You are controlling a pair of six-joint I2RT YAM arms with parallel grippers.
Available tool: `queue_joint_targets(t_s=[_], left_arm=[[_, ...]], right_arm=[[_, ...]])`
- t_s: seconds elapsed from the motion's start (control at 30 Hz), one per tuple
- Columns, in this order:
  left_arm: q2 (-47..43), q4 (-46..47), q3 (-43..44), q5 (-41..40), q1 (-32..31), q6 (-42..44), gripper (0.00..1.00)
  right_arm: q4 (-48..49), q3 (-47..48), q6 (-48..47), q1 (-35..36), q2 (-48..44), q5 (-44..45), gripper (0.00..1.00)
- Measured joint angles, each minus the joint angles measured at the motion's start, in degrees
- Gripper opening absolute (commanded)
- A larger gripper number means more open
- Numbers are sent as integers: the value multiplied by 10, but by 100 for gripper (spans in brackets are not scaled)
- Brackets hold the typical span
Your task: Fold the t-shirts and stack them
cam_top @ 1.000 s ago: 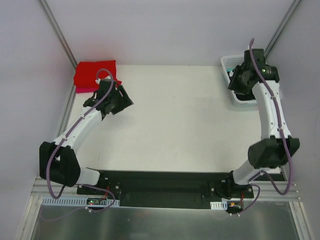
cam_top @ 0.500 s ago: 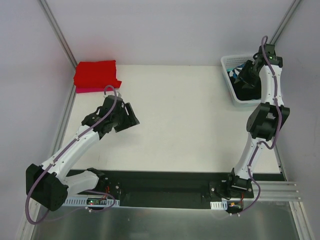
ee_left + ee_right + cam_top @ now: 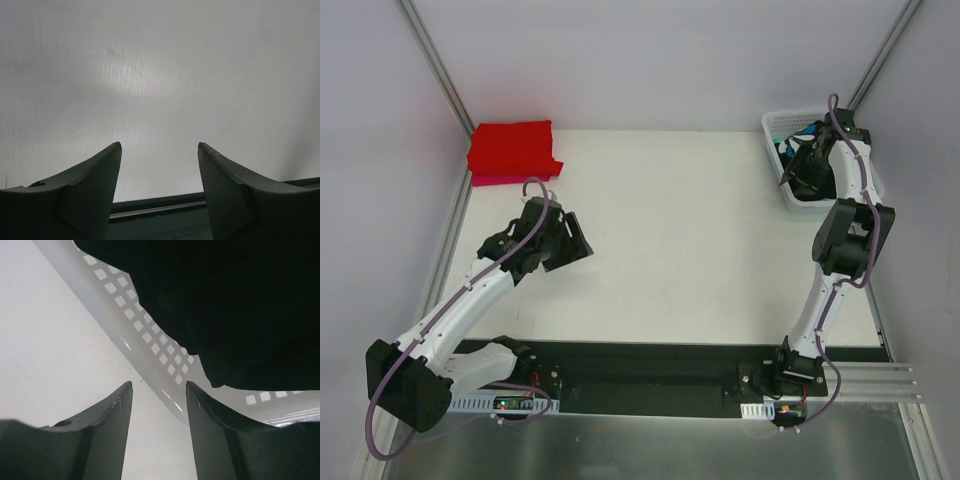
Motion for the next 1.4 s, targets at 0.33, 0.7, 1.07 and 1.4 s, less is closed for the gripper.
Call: queue_joint_targets(t_s=[0.33, 0.7, 1.07, 1.4], left_arm=[[-30, -18, -3, 0, 0, -11, 63], [-45, -24, -17, -4, 0, -17, 64], [3, -53, 59, 17, 88, 13, 70], [209, -55, 305, 67, 245, 75, 69]], right_arm=[[50, -50, 2, 0, 0, -21, 46], [84, -75, 13, 63, -3, -67, 43], [82, -184, 37, 294, -73, -127, 41], [90, -343, 95, 465, -289, -147, 41]])
